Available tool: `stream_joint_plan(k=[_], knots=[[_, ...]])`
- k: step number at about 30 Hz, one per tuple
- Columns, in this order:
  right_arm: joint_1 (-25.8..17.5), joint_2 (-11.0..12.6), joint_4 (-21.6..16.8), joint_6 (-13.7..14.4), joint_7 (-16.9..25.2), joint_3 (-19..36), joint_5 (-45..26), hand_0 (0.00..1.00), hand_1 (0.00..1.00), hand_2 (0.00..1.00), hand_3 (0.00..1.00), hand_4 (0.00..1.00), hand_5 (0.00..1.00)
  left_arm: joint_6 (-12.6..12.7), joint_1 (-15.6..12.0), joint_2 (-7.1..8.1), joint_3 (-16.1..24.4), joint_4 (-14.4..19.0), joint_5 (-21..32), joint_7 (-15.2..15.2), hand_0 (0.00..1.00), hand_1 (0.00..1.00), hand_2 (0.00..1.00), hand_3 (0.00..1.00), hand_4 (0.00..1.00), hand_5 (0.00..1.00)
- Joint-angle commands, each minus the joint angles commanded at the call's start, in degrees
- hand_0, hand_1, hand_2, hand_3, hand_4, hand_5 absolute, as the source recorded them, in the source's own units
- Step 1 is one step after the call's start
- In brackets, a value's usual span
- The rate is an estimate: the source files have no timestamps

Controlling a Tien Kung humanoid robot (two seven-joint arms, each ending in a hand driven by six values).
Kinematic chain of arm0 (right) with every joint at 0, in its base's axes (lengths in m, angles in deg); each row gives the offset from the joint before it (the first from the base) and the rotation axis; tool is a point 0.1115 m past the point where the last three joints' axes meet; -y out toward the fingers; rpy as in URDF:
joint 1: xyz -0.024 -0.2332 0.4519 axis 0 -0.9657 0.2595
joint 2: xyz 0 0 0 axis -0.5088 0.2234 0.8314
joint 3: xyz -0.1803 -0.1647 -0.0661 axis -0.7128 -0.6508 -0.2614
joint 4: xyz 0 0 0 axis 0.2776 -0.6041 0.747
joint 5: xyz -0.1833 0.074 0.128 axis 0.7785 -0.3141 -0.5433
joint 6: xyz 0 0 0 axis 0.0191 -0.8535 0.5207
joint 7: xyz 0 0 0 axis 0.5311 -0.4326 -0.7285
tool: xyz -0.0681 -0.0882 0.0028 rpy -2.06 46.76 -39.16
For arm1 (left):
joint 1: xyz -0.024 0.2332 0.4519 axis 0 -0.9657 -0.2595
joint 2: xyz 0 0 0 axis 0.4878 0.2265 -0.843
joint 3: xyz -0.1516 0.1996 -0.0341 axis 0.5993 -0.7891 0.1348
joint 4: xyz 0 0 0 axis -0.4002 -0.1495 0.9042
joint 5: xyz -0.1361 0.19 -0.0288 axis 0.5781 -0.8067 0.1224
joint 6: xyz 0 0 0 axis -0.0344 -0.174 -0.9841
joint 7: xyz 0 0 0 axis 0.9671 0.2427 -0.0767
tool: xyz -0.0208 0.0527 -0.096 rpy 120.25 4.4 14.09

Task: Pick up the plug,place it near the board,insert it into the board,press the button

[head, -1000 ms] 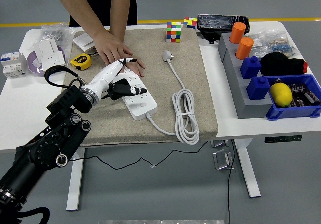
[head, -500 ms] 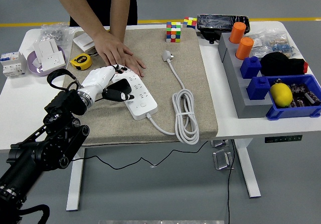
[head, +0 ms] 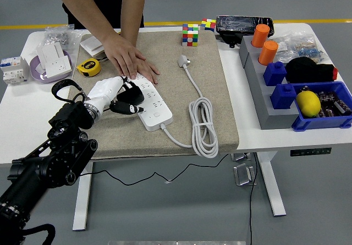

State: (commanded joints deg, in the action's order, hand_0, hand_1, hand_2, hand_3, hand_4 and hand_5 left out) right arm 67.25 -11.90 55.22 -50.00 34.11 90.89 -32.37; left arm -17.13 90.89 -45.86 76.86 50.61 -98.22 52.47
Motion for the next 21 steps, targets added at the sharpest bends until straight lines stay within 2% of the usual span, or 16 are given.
stream_joint_plan(k=[3, 4, 15, 16, 21], knots=[[0.0, 0.0, 0.0, 0.0, 0.0, 0.0, 0.0, 0.788, 0.747, 0.737, 0.761, 0.998, 0.998, 0.3, 0.1, -0.05, 0.1, -0.2, 0.0, 0.0, 0.771, 0.737, 0.525, 0.528, 0.998, 0.333], [0.0, 0.0, 0.0, 0.0, 0.0, 0.0, 0.0, 0.788, 0.747, 0.736, 0.761, 0.998, 0.998, 0.4, 0.2, -0.07, 0.1, -0.2, 0.0, 0.1, 0.749, 0.712, 0.49, 0.478, 0.995, 0.336], [0.0, -0.2, 0.0, 0.0, 0.0, 0.4, 0.2, 0.788, 0.747, 0.736, 0.761, 0.998, 0.998, 0.8, 0.5, -0.39, 0.4, -0.8, 0.0, 0.1, 0.73, 0.708, 0.484, 0.473, 0.976, 0.346], [0.1, -0.1, 0.0, 0.0, 0.1, 0.5, 0.2, 0.788, 0.747, 0.736, 0.761, 0.998, 0.998, 0.9, 0.6, -0.39, 0.4, -0.9, 0.0, 0.1, 0.715, 0.695, 0.467, 0.468, 0.914, 0.33], [0.1, -0.1, 0.0, 0.0, 0.1, 0.4, 0.0, 0.788, 0.747, 0.736, 0.761, 0.998, 0.998, 1.9, 0.8, -0.46, 0.4, -1.1, 0.0, 0.3, 0.715, 0.695, 0.467, 0.468, 0.914, 0.33]])
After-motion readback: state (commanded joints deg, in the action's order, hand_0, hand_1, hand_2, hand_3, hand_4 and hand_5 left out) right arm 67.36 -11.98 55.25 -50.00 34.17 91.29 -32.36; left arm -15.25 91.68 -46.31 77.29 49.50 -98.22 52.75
